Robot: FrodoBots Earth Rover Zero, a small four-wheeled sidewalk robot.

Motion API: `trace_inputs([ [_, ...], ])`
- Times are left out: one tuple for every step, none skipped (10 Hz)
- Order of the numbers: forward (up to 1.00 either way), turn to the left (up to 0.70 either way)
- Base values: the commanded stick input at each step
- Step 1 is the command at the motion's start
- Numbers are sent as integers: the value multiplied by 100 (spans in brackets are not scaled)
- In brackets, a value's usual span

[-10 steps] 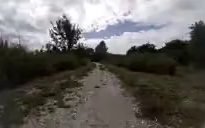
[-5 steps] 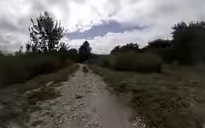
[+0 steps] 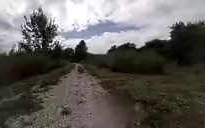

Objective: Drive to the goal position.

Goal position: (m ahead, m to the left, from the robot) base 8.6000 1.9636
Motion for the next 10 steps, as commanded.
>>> trace_inputs([
  [85, 34],
  [85, 34],
  [85, 34],
  [85, 34],
  [85, 29],
  [85, 3],
  [85, 0],
  [85, 0],
  [85, 0],
  [85, 0],
])
